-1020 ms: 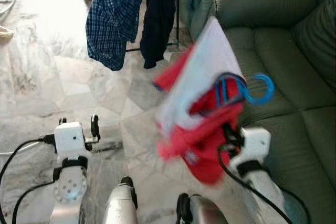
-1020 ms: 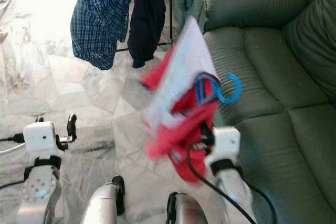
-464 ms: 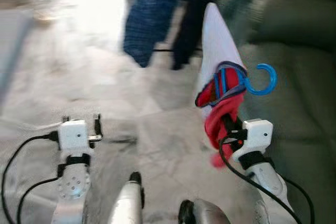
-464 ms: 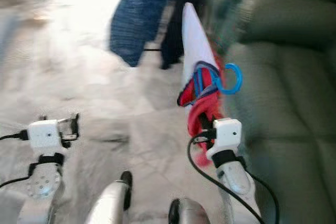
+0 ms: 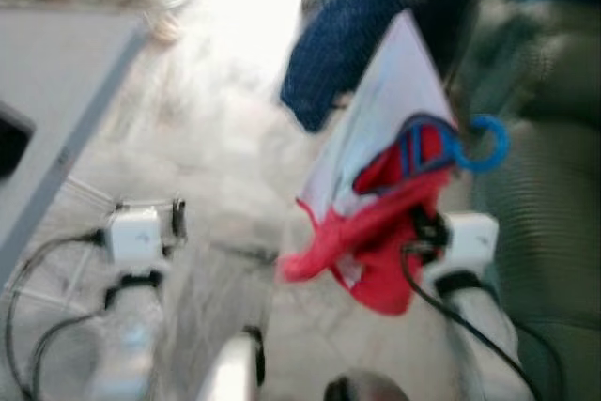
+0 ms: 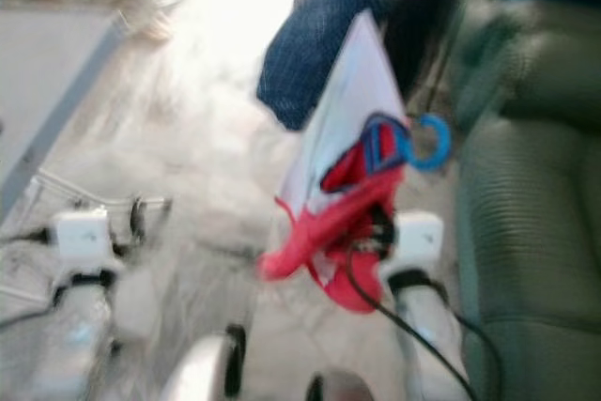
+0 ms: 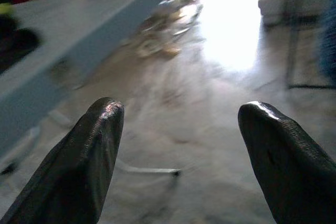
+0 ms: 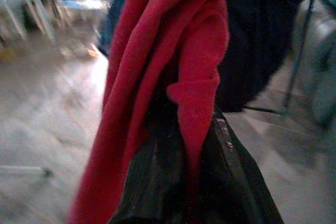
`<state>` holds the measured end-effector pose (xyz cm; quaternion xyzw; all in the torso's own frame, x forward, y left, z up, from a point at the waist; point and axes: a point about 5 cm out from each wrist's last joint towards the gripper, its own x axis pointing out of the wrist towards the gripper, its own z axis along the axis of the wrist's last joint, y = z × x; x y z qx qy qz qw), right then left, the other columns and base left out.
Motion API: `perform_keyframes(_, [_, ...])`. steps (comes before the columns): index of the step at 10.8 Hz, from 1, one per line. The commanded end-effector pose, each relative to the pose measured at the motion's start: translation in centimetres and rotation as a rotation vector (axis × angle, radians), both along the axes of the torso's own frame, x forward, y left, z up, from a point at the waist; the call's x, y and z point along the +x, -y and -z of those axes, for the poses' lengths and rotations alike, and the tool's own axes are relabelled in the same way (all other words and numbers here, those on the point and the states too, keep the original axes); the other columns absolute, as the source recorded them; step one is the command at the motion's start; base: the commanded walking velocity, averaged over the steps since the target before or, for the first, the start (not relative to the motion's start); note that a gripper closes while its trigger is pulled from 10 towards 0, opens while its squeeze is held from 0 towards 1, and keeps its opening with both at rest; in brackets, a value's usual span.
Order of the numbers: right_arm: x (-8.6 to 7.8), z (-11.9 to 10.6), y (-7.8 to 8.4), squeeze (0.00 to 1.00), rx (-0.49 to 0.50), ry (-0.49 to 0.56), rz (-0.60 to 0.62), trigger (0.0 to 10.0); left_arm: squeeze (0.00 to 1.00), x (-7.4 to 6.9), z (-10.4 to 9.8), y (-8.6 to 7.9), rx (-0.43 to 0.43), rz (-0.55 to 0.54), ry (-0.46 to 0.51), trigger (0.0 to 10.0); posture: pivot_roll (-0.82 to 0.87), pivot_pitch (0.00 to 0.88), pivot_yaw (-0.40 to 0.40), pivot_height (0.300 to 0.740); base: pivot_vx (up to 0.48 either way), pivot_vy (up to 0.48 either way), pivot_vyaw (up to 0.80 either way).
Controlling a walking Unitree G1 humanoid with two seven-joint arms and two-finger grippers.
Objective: Hang hanger
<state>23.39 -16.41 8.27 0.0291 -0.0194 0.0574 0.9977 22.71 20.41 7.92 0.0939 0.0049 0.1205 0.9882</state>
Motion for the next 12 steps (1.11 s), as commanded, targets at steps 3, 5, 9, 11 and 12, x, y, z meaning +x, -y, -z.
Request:
perform_keyframes(3, [-0.8,0.9,3.3,0.00,-0.078,-0.015,0.207,10.0,0.00,-1.2,1.1,0.2,-0.013,-0.003,-0.031,10.0,0.03,0.156,-0.023,0.740,0.000,0.000,0.23])
perform_keyframes(5, [-0.7,0.8,5.4,0.00,-0.125,-0.024,0.342,10.0,0.00,-1.0,1.3,0.0,-0.025,0.012,-0.032,10.0,0.02,0.162,-0.046,0.740,0.000,0.000,0.00])
perform_keyframes(9, [-2.3,1.2,6.1,0.00,-0.093,-0.038,0.327,10.0,0.00,-1.4,1.2,0.2,-0.035,0.075,-0.044,10.0,0.00,0.204,-0.029,0.740,0.000,0.000,0.00])
perform_keyframes(11, [-1.6,0.9,5.7,0.00,-0.090,-0.035,0.285,10.0,0.00,-1.6,1.4,0.6,-0.062,0.101,-0.044,10.0,0.01,0.202,-0.043,0.740,0.000,0.000,0.00])
perform_keyframes(12, [-1.3,0.8,5.5,0.00,-0.096,-0.027,0.273,10.0,0.00,-1.6,1.3,0.8,-0.068,0.111,-0.035,10.0,0.01,0.202,-0.044,0.740,0.000,0.000,0.00])
